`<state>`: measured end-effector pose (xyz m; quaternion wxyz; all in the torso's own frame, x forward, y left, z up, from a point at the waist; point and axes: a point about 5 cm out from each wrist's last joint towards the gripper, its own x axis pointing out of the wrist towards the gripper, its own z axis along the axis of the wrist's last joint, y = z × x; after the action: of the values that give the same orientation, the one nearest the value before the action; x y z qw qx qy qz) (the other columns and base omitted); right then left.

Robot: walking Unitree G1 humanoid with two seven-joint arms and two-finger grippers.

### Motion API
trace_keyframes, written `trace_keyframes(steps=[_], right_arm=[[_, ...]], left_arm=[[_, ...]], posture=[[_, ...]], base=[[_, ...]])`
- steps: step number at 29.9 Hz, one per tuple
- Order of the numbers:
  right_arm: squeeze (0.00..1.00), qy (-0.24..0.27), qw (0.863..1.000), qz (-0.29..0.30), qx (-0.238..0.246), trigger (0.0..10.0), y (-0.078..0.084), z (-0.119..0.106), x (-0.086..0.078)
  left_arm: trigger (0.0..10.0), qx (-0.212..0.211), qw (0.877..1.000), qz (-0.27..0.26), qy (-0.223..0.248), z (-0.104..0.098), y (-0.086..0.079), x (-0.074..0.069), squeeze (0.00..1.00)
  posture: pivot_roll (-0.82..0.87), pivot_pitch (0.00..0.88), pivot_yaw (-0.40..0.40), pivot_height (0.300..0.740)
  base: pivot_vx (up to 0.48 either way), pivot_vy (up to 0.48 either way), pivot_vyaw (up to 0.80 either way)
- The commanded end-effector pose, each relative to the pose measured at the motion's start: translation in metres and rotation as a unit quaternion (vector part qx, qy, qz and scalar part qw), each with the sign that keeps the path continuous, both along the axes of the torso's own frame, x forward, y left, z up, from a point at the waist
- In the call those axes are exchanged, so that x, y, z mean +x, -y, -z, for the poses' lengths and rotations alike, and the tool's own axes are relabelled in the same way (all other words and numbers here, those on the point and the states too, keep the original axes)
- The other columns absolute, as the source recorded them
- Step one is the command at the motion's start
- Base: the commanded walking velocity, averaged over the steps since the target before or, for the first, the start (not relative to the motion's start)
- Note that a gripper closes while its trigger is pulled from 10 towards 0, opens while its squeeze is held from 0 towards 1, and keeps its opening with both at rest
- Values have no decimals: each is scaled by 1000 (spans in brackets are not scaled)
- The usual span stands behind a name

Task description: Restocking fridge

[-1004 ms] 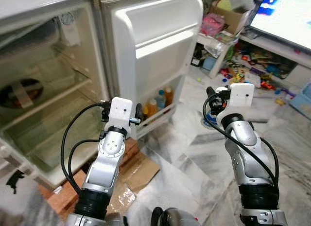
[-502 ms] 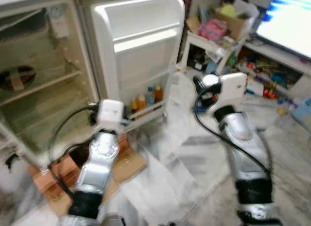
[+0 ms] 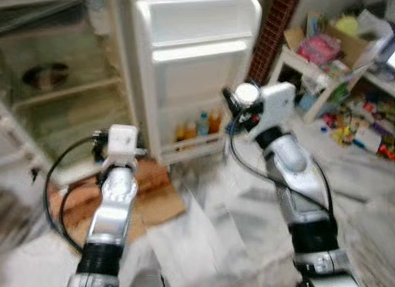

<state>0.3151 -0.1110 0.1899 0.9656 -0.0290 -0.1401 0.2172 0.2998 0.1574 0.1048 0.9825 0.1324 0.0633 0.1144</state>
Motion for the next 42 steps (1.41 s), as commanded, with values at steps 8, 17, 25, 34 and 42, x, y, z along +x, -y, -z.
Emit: trace_keyframes(steps=[8, 17, 25, 34, 42], right_arm=[[0, 42, 999, -19, -10, 10000, 0, -13, 0], [0, 56, 998, -40, -11, 10000, -5, -17, 0], [0, 71, 996, -59, -9, 10000, -9, -24, 1], [0, 92, 993, -76, -11, 10000, -10, -35, 7], [0, 148, 986, -78, 4, 10000, -28, -66, 23]], left_arm=[[10000, -9, 1000, -8, 4, -1, 5, 0, 0], [10000, -11, 1000, -25, 3, -1, 1, -1, 0], [10000, -43, 999, -34, 4, -2, -1, -7, 0], [10000, -70, 997, -29, -31, 11, -21, -51, 0], [10000, -69, 996, -38, -32, 8, -32, -59, 0]], posture=[[64, 0, -65, 740], [63, 0, -64, 740], [61, 0, -58, 740], [97, 2, -61, 740], [118, 4, -73, 740]], base=[[480, 0, 0], [429, 95, 241], [241, 178, 798], [0, 0, 257], [0, 0, 708]])
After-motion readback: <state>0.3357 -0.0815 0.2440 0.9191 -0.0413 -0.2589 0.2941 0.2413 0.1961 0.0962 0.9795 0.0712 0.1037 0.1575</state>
